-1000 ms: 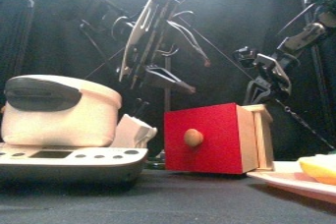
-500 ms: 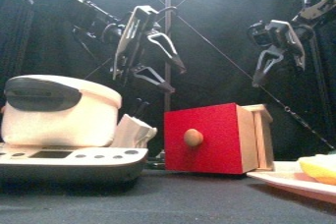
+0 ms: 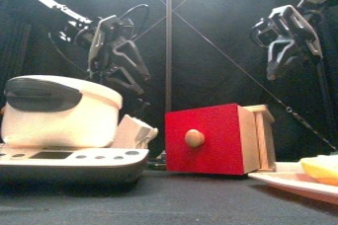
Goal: Put pairing knife in drawer
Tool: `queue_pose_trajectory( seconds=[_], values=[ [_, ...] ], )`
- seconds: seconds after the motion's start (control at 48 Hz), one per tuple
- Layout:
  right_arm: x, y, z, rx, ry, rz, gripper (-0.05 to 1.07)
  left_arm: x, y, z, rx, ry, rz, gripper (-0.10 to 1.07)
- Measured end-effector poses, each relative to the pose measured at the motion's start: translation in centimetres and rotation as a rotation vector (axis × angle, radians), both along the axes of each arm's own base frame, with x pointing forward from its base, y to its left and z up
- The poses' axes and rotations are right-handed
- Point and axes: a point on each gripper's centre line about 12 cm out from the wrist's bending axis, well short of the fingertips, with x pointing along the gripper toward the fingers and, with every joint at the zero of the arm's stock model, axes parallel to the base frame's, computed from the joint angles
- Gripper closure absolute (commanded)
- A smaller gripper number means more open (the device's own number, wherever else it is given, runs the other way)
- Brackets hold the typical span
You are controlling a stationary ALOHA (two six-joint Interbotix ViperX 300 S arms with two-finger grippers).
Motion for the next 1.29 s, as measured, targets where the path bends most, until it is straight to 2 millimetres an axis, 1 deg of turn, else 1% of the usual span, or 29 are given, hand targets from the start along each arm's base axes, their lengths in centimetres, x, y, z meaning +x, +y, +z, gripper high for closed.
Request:
queue_pose_trajectory(
  seconds=[0.062, 0.146, 0.292, 0.375, 0.417, 0.5, 0.646, 0.854, 1.125, 1.292],
  values=[
    [0.6, 0.2, -0.3, -0.059, 0.01, 0.027, 0.48, -0.7, 0.2, -0.1, 0.01, 0.001, 0.008, 0.14],
    [1.6, 0.5, -1.0, -0.131, 0.041, 0.06, 0.39, -1.5, 0.3, -0.8, 0.016, 0.013, 0.017, 0.14],
    [2.0, 0.0, -1.3, -0.192, 0.051, 0.042, 0.25, -2.8, 0.3, -2.0, 0.023, 0.033, 0.036, 0.14],
    [2.2, -0.1, -1.4, -0.194, 0.041, 0.026, 0.22, -3.7, 0.3, -2.6, 0.031, 0.037, 0.05, 0.14],
    [2.3, -0.1, -1.5, -0.189, 0.036, 0.02, 0.21, -4.0, 0.3, -2.6, 0.037, 0.031, 0.056, 0.14],
    [2.5, -0.1, -2.0, -0.188, 0.044, 0.023, 0.2, -4.5, 0.4, -2.1, 0.048, 0.006, 0.067, 0.14],
    [3.3, -0.3, -3.5, -0.204, 0.1, 0.038, 0.2, -5.6, 0.2, -1.4, 0.061, -0.031, 0.075, 0.14],
    [4.1, -0.4, -5.2, -0.211, 0.161, 0.053, 0.21, -7.0, 0.2, -1.1, 0.079, -0.076, 0.102, 0.14],
    [4.2, -0.5, -5.7, -0.213, 0.179, 0.054, 0.22, -7.4, 0.3, -1.2, 0.069, -0.087, 0.124, 0.14],
    [4.2, -0.5, -6.3, -0.211, 0.202, 0.054, 0.23, -7.4, 0.3, -1.2, 0.067, -0.087, 0.125, 0.14]
  ],
)
